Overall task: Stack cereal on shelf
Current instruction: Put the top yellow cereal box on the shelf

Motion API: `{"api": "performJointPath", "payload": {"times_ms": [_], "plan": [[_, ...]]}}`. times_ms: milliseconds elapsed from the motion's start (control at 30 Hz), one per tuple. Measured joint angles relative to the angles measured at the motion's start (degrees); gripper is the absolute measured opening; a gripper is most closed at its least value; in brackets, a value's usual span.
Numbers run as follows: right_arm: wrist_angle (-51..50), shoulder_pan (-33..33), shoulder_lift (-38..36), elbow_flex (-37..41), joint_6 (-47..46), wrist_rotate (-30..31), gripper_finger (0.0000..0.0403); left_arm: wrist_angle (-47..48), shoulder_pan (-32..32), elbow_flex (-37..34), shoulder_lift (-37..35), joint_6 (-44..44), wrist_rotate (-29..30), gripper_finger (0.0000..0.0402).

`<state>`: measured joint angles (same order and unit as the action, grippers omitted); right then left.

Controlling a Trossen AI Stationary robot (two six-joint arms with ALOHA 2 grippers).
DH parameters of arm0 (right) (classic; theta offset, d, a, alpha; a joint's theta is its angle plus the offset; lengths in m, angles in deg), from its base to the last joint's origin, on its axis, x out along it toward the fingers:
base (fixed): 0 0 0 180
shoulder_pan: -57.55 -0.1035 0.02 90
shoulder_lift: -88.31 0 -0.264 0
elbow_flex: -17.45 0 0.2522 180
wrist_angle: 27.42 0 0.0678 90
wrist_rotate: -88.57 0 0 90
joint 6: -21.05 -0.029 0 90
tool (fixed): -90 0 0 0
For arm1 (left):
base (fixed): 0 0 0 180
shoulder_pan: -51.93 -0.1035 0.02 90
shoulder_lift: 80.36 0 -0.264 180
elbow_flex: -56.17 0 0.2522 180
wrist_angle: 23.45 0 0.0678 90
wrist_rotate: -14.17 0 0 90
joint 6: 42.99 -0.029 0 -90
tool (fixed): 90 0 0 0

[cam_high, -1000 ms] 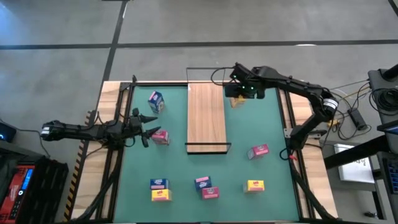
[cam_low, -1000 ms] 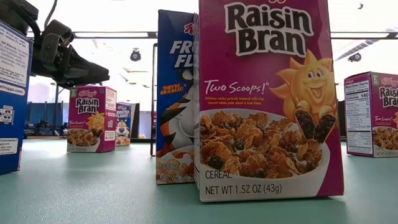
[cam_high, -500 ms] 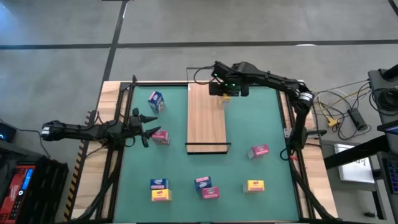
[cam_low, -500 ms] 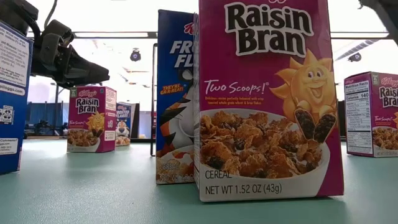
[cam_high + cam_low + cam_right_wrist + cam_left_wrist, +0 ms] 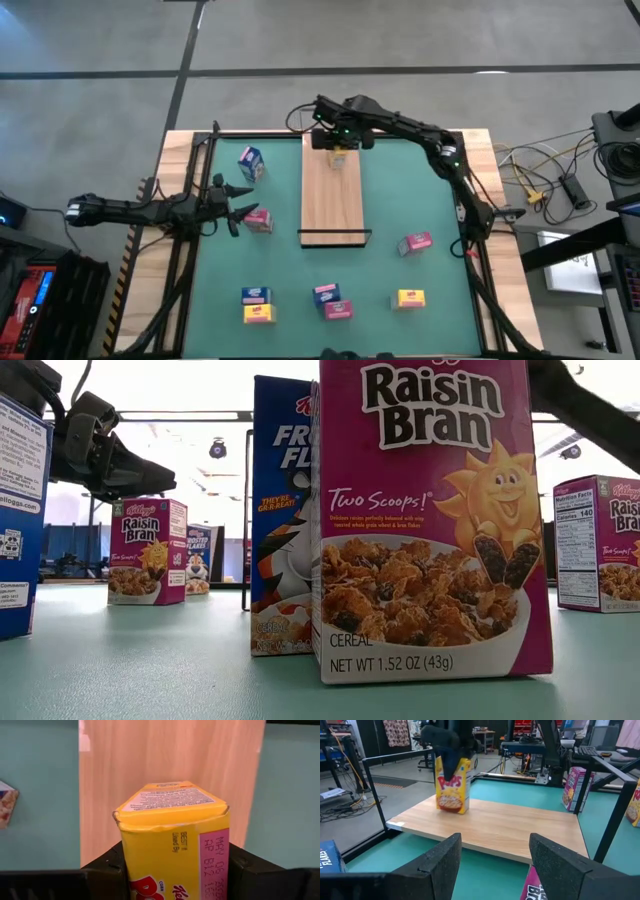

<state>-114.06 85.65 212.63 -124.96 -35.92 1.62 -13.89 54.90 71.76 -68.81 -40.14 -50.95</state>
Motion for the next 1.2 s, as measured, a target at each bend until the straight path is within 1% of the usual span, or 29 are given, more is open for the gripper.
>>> {"api": "performJointPath", "payload": {"times_ms": [133,400,567,1000,1200], "plan": [[-2.0,0.0,4.1,-6.5,0.0,1.0,0.0166,0.0,0.0,0.0,0.0,0.0,0.0,0.0218],[0.2,0.1,4.2,-6.2,-1.5,5.1,0.0166,0.0,0.0,0.0,0.0,0.0,0.0,0.0218],[1.8,0.1,3.9,-6.2,1.1,7.3,0.0166,0.0,0.0,0.0,0.0,0.0,0.0,0.0218],[1.9,0.0,4.2,-6.1,1.6,7.5,0.0167,0.0,0.0,0.0,0.0,0.0,0.0,0.0218],[1.7,0.0,4.2,-6.1,1.5,7.5,0.0180,0.0,0.0,0.0,0.0,0.0,0.0,0.0218]]}}
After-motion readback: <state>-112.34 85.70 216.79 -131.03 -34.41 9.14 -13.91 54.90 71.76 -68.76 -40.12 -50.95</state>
